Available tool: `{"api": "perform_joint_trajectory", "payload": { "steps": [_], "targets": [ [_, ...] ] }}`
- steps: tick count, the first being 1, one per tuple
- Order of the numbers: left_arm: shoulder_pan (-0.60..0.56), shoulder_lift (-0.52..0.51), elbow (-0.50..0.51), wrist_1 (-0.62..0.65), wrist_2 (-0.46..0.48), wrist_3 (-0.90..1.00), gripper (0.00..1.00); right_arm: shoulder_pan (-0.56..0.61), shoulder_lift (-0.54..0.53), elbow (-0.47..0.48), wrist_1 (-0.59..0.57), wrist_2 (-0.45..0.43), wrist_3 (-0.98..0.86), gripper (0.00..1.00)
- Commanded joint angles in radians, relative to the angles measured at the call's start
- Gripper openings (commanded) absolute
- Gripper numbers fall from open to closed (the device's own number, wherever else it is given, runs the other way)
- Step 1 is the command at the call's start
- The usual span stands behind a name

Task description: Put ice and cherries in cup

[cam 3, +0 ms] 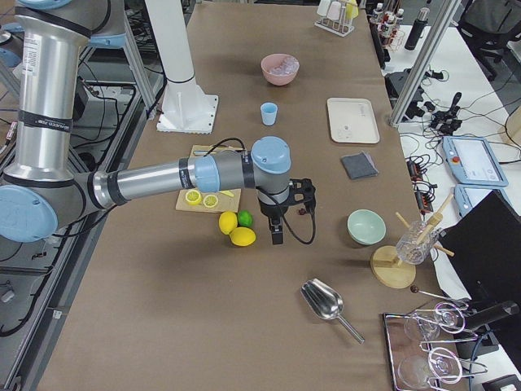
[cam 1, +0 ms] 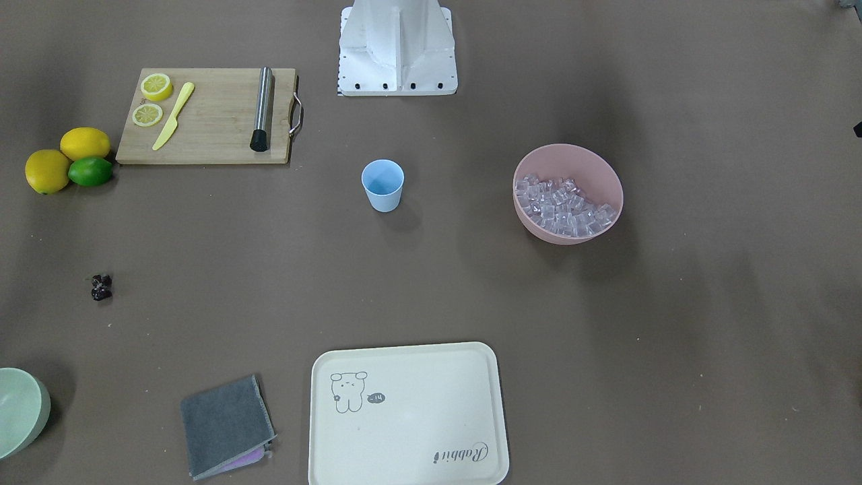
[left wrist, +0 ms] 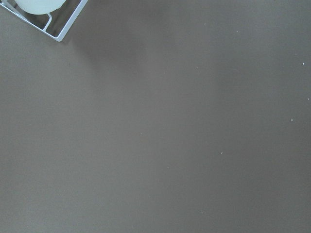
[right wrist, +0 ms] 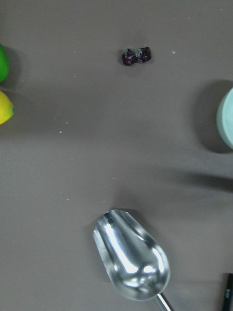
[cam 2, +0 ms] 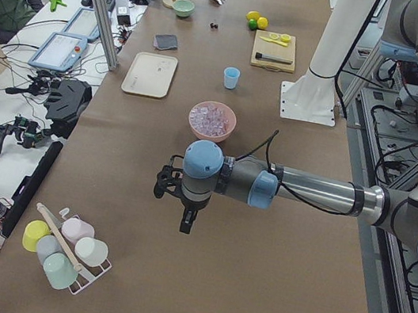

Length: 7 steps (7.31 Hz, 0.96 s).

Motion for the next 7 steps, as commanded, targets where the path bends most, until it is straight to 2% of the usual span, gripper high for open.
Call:
{"api": "perform_joint_trajectory", "payload": {
  "steps": [1,2,3,4,5,6,7],
  "targets": [
    [-0.001,-0.009,0.002,0.003,0.001,-0.001,0.99,0.027,0.029,-0.078,0.167,-0.007,0.005,1.0],
    [-0.001,-0.009,-0.002,-0.003,0.0,0.003,0.99,0.027,0.007,-0.077,0.204,0.031,0.001,1.0],
    [-0.001,-0.011,0.002,-0.046,0.0,0.002,0.99,0.027,-0.011,-0.102,0.288,0.037,0.004,1.0],
    [-0.001,-0.009,0.005,-0.121,0.0,-0.001,0.99,0.027,-0.02,-0.119,0.296,0.049,0.002,1.0],
    [-0.002,-0.009,0.007,-0.205,0.001,0.0,0.99,0.027,-0.028,-0.106,0.331,0.049,0.002,1.0],
    [0.005,-0.021,0.021,-0.341,0.007,0.0,0.99,0.027,-0.049,-0.107,0.353,0.049,0.013,1.0],
    [0.018,-0.029,0.024,-0.462,0.007,-0.044,0.99,0.026,-0.04,-0.091,0.352,0.057,0.142,1.0]
  ]
}}
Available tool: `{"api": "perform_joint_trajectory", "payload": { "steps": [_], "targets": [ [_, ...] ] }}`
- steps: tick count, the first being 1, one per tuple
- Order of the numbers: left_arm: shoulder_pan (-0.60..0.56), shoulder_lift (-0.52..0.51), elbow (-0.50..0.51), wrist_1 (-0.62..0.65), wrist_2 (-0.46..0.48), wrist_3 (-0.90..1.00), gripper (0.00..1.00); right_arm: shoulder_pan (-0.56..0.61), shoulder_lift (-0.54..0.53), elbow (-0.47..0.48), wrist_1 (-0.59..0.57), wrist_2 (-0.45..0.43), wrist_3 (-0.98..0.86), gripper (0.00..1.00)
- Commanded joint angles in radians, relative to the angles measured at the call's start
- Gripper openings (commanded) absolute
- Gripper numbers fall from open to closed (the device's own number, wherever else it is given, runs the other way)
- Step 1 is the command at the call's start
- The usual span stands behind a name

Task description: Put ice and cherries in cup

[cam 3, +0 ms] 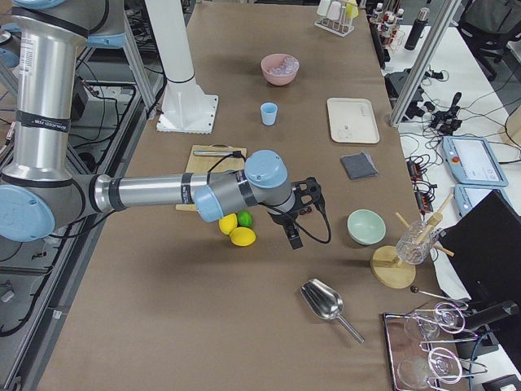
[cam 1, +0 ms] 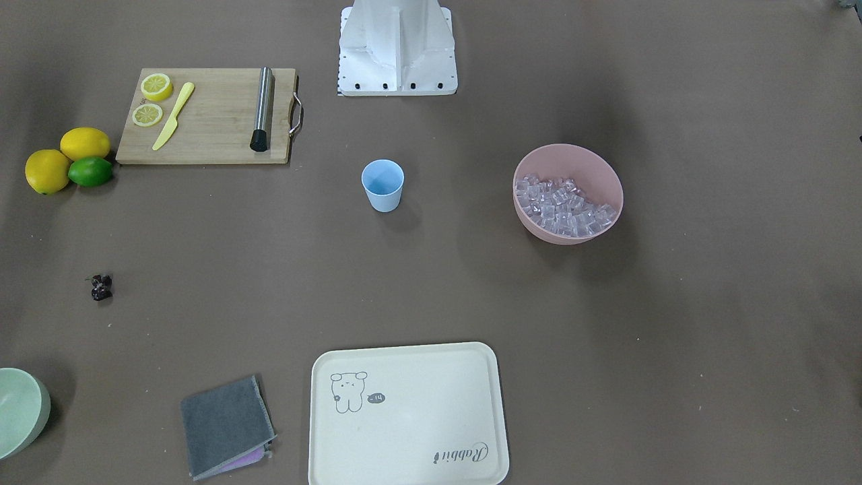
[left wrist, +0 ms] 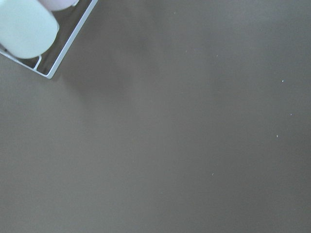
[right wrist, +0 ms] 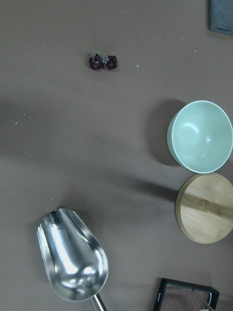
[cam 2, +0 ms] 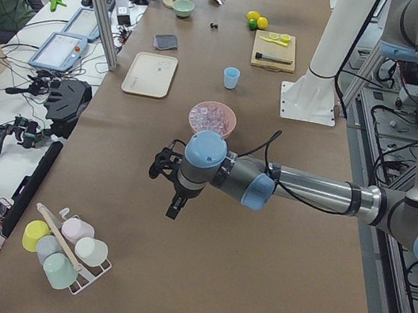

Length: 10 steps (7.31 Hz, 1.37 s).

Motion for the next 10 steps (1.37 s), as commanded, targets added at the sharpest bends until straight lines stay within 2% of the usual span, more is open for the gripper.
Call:
{"api": "perform_joint_trajectory", "payload": {
  "steps": [1,3,4,6,8,9,10],
  "targets": [
    [0.053,-0.033,-0.006,-0.22,-0.005,-0.171,0.99,-0.029,-0.004,0.057,0.011,0.007,0.216,1.0],
    [0.211,-0.122,-0.019,-0.304,-0.027,-0.423,0.99,-0.052,0.004,0.077,0.011,0.039,0.301,1.0],
    [0.305,-0.136,-0.043,-0.37,0.014,-0.585,0.99,-0.073,0.01,0.106,0.012,0.043,0.356,1.0],
    [0.509,-0.165,-0.109,-0.412,0.253,-0.801,1.0,-0.099,0.007,0.111,0.016,0.043,0.357,1.0],
    [0.675,-0.259,-0.115,-0.403,0.414,-0.938,1.0,-0.099,0.007,0.111,0.02,0.048,0.358,1.0],
    [0.756,-0.283,-0.115,-0.386,0.503,-0.947,1.0,-0.099,0.007,0.111,0.022,0.048,0.357,1.0],
    [0.844,-0.342,-0.126,-0.277,0.644,-0.998,1.0,-0.099,0.006,0.111,0.022,0.048,0.357,1.0]
  ]
}}
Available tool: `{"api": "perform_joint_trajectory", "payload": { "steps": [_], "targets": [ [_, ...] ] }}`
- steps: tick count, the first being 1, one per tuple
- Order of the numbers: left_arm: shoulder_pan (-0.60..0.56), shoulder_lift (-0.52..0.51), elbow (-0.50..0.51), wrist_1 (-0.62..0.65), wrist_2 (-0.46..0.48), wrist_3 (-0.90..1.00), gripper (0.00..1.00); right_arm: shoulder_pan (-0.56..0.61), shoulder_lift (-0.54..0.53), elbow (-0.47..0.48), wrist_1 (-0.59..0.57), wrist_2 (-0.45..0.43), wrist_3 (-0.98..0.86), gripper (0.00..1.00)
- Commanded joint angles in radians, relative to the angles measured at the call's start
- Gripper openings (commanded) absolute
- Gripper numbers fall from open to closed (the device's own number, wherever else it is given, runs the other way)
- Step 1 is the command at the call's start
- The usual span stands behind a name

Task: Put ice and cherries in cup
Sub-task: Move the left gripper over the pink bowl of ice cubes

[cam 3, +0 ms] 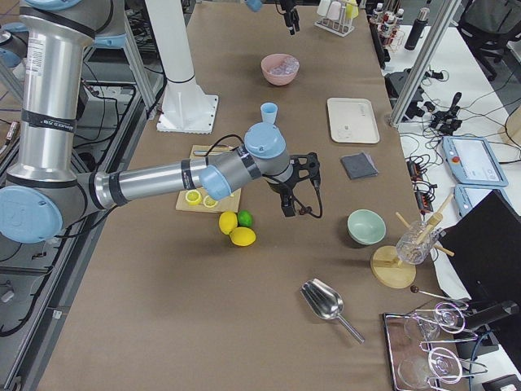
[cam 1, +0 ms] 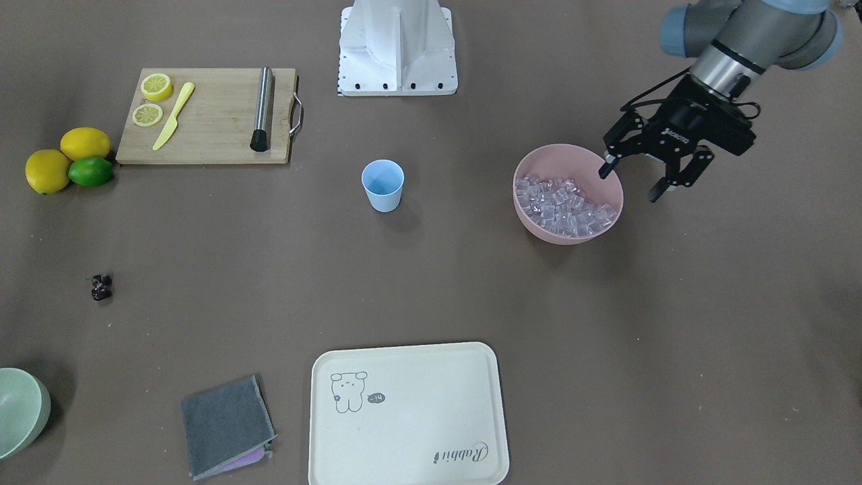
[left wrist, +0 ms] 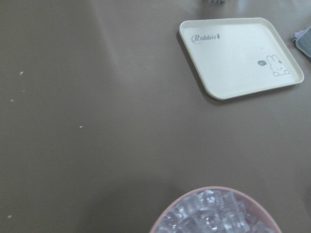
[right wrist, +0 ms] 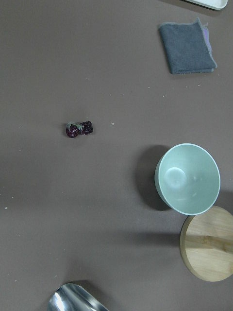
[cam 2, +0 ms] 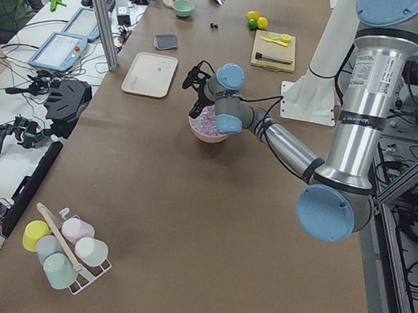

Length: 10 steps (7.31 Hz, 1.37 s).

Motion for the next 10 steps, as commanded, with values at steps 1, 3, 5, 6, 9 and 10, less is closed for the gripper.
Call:
{"api": "perform_joint_trajectory", "payload": {
  "steps": [1,3,5,6,9,10],
  "targets": [
    [0.152,-0.159,-0.021,0.274,0.201,-0.061,1.0,0.0,-0.001,0.0,0.001,0.0,0.0,1.0],
    [0.195,-0.209,-0.026,0.458,0.214,-0.065,0.99,0.0,-0.003,0.0,0.001,0.0,0.0,1.0],
    [0.218,-0.195,0.017,0.457,0.237,-0.134,0.98,0.0,-0.001,0.0,0.001,0.0,0.0,1.0],
    [0.218,-0.172,0.014,0.452,0.238,-0.13,0.97,0.0,-0.001,0.0,0.001,0.0,0.0,1.0],
    [0.221,-0.183,0.017,0.451,0.237,-0.127,0.58,0.0,-0.001,-0.001,0.001,0.0,0.0,1.0],
    [0.221,-0.181,0.017,0.445,0.237,-0.125,0.54,0.0,-0.001,-0.001,0.001,0.0,0.0,1.0]
  ]
}}
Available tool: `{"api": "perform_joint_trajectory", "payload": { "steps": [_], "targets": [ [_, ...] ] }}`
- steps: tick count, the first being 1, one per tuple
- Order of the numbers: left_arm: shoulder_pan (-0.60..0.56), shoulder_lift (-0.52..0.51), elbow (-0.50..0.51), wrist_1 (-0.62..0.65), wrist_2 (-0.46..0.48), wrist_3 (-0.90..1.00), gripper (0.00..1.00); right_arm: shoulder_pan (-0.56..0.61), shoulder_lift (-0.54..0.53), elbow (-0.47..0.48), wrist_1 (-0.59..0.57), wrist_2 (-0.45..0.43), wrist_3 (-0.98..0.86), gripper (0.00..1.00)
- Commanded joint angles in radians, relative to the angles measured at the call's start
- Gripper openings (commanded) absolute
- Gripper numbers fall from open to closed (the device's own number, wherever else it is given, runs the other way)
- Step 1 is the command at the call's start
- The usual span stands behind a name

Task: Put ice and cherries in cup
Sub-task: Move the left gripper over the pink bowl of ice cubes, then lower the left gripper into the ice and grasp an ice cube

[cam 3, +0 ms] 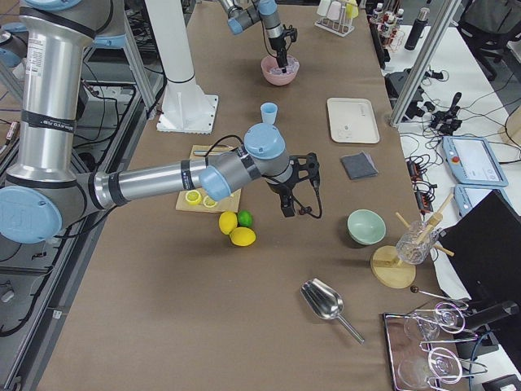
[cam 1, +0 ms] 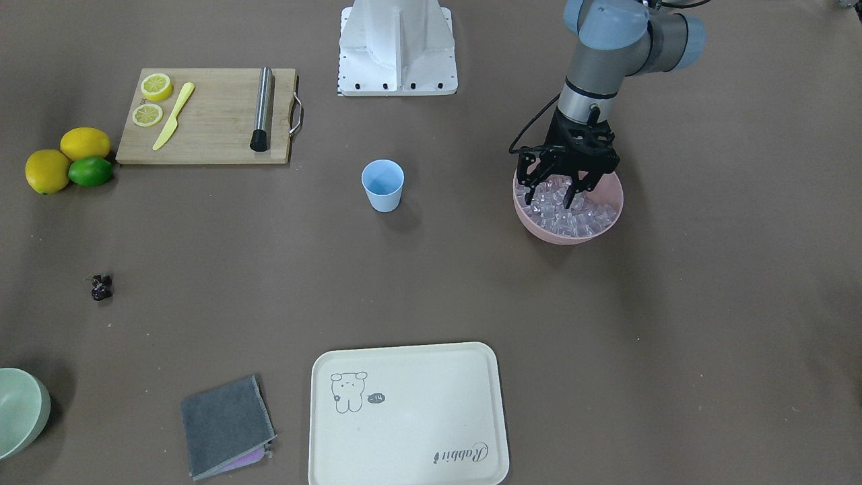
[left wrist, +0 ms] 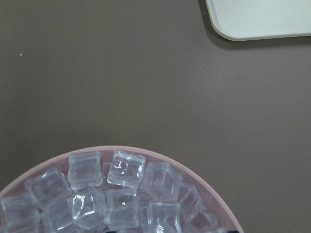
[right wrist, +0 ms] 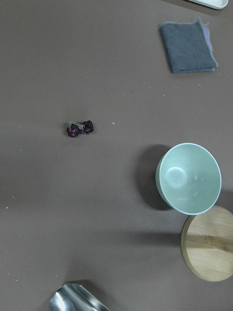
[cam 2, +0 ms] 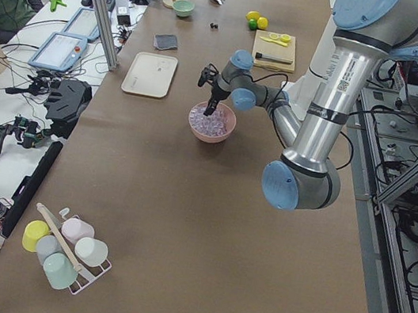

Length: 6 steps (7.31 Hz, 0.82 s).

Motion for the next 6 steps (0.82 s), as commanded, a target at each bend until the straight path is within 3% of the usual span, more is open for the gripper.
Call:
{"api": "perform_joint_trajectory", "payload": {
  "steps": [1,6],
  "targets": [
    [0.0,0.004,0.003,-0.019,-0.002,0.001,0.48,0.0,0.0,0.0,0.0,-0.001,0.0,1.0],
    [0.0,0.012,0.004,-0.017,0.0,0.001,0.47,0.0,-0.002,0.001,0.0,-0.001,0.0,1.0]
  ]
}}
